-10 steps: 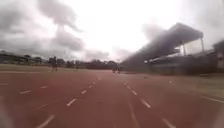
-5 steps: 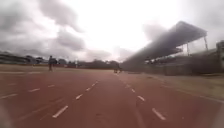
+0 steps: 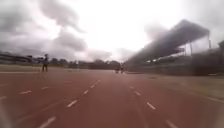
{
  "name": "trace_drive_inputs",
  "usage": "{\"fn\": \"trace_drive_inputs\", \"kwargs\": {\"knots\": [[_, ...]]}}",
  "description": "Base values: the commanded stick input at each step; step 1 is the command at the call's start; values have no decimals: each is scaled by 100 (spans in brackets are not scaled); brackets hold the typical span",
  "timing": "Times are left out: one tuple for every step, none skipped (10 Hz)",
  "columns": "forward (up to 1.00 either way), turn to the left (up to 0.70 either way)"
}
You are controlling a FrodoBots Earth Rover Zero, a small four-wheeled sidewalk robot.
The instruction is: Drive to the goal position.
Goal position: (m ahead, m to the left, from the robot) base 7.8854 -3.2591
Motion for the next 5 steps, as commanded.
{"fn": "trace_drive_inputs", "kwargs": {"knots": [[85,0],[85,-2],[85,-18],[85,-34],[85,-34]]}}
